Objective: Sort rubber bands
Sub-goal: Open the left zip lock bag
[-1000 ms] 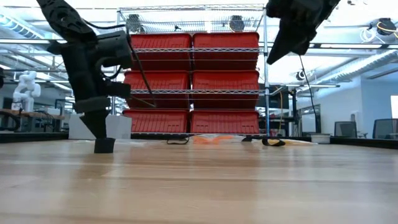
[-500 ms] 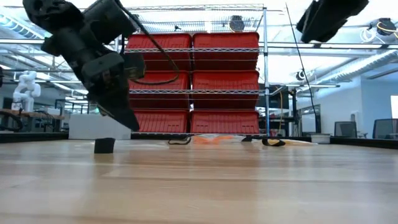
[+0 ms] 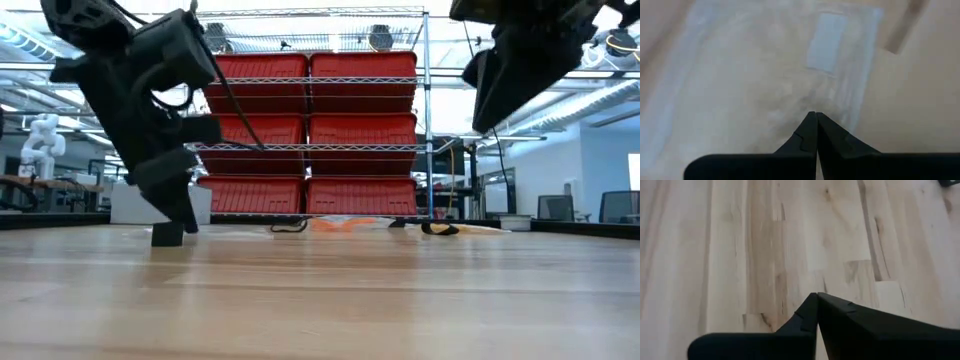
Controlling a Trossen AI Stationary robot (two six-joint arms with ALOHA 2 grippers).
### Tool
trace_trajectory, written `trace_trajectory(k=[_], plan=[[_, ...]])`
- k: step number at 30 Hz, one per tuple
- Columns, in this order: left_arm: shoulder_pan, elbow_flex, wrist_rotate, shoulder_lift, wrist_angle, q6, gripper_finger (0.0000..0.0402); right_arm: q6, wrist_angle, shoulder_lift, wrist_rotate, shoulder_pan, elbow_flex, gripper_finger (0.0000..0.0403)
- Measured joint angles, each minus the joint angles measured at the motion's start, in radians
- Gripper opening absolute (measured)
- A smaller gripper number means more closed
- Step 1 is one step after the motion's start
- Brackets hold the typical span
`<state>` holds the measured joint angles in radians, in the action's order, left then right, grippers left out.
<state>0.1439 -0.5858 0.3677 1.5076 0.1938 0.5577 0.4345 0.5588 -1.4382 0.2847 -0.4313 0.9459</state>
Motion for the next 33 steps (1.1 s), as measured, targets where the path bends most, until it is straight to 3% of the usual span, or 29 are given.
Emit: trace_trajectory(k=[9,14,19,24,29,33], plan=[[0.008,-0.039,-0.145,0.209,-0.462,-0.11,0.0006,-0.043,-0.113,-0.008,-0.034,-0.03,0.0,0.0],[0.012,-0.126,-0.173,0.271,-0.482,-0.197,0.0006,-0.054,-0.15,-0.057,-0.002,-0.019,0.0,0.0],[0.03,-0.167,-0.119,0.165,-0.404,-0.227,0.0006,-0.126,-0.261,-0.144,0.026,0.048,0.0,0.0032],[0.075,-0.135,0.095,-0.02,-0.229,-0.198,0.0006,-0.281,-0.45,-0.282,0.02,0.105,0.0,0.0098],[0.123,-0.008,0.163,-0.181,-0.333,-0.171,0.0006,-0.384,-0.56,-0.408,0.028,0.155,0.06,0.015],[0.147,0.078,0.162,-0.265,-0.466,-0.171,0.0006,-0.458,-0.55,-0.499,0.028,0.178,0.151,0.0159]])
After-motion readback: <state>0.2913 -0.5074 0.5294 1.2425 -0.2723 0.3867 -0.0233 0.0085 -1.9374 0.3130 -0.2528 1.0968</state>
